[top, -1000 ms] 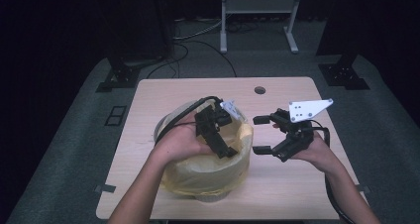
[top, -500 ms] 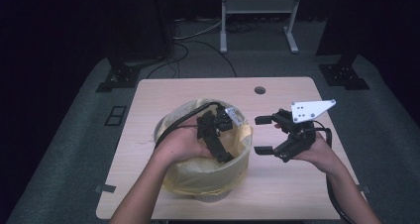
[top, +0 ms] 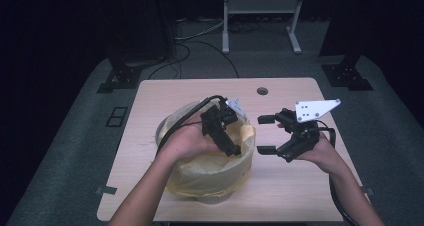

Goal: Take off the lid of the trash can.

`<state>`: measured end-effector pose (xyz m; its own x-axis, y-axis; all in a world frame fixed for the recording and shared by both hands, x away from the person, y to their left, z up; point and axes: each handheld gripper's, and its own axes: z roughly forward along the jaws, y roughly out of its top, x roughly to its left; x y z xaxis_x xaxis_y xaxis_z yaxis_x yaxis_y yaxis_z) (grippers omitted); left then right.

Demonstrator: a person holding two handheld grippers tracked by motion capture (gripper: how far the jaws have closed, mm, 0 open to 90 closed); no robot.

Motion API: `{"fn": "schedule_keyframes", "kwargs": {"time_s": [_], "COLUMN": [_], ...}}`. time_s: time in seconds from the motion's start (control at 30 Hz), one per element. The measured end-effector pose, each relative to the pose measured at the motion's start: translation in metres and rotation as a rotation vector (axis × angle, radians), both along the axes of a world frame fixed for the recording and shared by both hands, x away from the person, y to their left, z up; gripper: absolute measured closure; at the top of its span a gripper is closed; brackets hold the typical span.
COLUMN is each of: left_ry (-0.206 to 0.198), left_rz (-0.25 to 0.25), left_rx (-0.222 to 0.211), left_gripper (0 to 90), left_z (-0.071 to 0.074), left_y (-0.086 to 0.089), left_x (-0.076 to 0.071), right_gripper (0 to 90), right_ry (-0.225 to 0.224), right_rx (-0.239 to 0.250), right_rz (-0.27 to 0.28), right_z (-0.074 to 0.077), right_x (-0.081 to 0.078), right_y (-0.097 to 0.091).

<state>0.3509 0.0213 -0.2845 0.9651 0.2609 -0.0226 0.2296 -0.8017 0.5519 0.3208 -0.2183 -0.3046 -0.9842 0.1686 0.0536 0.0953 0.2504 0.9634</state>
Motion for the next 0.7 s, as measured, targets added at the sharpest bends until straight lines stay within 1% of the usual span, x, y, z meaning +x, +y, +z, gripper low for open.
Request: {"fn": "schedule_keyframes", "kwargs": {"time_s": [0.07, 0.1, 0.17, 0.2, 0.23, 0.27, 0.37, 0.4, 0.43, 0.47, 0.5, 0.57, 0.6, 0.67, 0.7], "left_ry": [0.004, 0.005, 0.017, 0.022, 0.020, 0.012, 0.004, 0.012, 0.010, 0.010, -0.004, -0.011, -0.018, -0.014, -0.024], "left_rz": [0.003, 0.008, 0.027, 0.029, 0.027, 0.022, 0.029, 0.025, 0.017, 0.017, 0.008, 0.012, 0.009, 0.018, 0.013], "left_rx": [0.008, 0.040, 0.075, 0.098, 0.121, 0.133, 0.136, 0.127, 0.137, 0.137, 0.161, 0.168, 0.170, 0.162, 0.159], "left_gripper": [0.0, 0.0, 0.0, 0.0, 0.0, 0.0, 0.0, 0.0, 0.0, 0.0, 0.0, 0.0, 0.0, 0.0, 0.0], "left_z": [0.000, 0.001, 0.004, 0.006, 0.008, 0.010, 0.017, 0.019, 0.021, 0.021, 0.024, 0.027, 0.028, 0.033, 0.035], "left_y": [0.000, 0.001, 0.005, 0.007, 0.009, 0.012, 0.021, 0.023, 0.024, 0.024, 0.027, 0.028, 0.028, 0.031, 0.033], "left_x": [0.000, 0.000, -0.001, -0.002, -0.003, -0.004, -0.005, -0.006, -0.008, -0.008, -0.010, -0.010, -0.011, -0.012, -0.014], "right_gripper": [9.6, 9.6, 9.6, 9.6, 9.6, 9.6, 9.6, 9.6, 9.6, 9.6, 9.6, 9.6, 9.6, 9.6, 9.6], "right_ry": [0.001, 0.001, 0.000, -0.003, -0.004, -0.002, -0.003, -0.003, -0.004, -0.006, -0.004, -0.004, -0.003, -0.003, -0.004], "right_rx": [0.000, -0.002, -0.004, -0.004, -0.004, -0.004, -0.004, -0.004, -0.004, -0.005, -0.005, -0.004, -0.005, -0.004, -0.006], "right_rz": [0.000, -0.001, -0.001, -0.001, -0.002, -0.003, -0.001, -0.001, 0.000, 0.000, 0.000, -0.001, -0.001, -0.001, -0.001], "right_z": [0.000, 0.001, 0.002, 0.002, 0.002, 0.002, 0.003, 0.003, 0.003, 0.003, 0.003, 0.004, 0.004, 0.004, 0.005], "right_x": [0.000, 0.000, 0.000, 0.000, 0.000, 0.000, 0.000, 0.000, 0.000, 0.000, 0.000, 0.000, 0.000, 0.000, -0.001], "right_y": [0.000, 0.000, -0.001, -0.001, -0.002, -0.002, -0.002, -0.002, -0.001, -0.001, -0.001, -0.001, -0.001, -0.001, -0.001]}}
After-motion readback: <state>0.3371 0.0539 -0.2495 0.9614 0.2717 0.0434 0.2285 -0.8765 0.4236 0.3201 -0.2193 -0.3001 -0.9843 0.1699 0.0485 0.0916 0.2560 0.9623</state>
